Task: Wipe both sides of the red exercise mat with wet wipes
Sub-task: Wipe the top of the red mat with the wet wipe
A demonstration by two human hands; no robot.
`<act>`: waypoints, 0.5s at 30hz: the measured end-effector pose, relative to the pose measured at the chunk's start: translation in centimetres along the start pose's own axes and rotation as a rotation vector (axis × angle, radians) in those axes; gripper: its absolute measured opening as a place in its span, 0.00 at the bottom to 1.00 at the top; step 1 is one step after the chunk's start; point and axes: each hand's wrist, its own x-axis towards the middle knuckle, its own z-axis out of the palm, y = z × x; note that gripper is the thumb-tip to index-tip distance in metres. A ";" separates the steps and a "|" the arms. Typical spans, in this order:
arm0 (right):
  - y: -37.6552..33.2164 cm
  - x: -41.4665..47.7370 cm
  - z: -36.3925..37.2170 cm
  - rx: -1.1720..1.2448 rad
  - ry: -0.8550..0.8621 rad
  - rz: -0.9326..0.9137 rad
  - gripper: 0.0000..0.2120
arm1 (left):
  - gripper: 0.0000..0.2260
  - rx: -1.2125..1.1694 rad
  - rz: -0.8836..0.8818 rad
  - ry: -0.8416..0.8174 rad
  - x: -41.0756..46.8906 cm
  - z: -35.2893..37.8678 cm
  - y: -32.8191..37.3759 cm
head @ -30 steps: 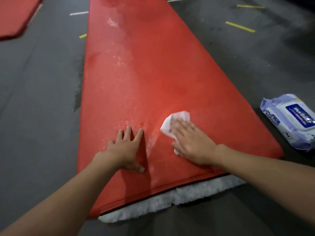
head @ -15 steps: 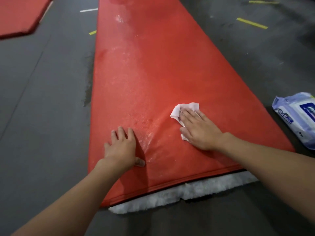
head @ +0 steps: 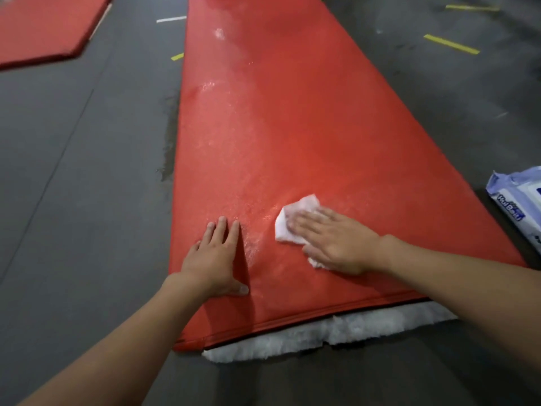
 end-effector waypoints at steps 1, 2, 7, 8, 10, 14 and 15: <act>0.6 0.5 -0.3 0.011 0.032 0.118 0.32 | 0.62 -0.014 -0.014 0.012 -0.1 0.2 -0.1; 0.6 0.9 -0.3 0.008 0.053 0.232 0.31 | 0.62 -0.031 -0.048 0.017 -0.3 0.5 -0.2; -2.7 0.6 0.9 -0.006 -0.022 -0.065 0.32 | 0.64 -0.121 -0.230 0.004 -0.9 1.1 -0.8; -1.9 0.8 0.5 -0.005 -0.013 -0.076 0.33 | 0.65 -0.123 -0.219 -0.005 -1.0 1.0 -1.0; -0.5 1.8 -0.3 0.005 0.036 0.114 0.33 | 0.64 -0.113 -0.192 -0.025 -1.0 0.9 -1.6; -3.3 2.6 0.7 0.054 0.038 0.128 0.35 | 0.63 -0.120 -0.148 -0.082 -1.0 0.5 -2.2; -3.8 2.2 1.0 0.020 0.012 0.029 0.36 | 0.63 -0.114 -0.144 -0.075 -1.0 0.5 -2.2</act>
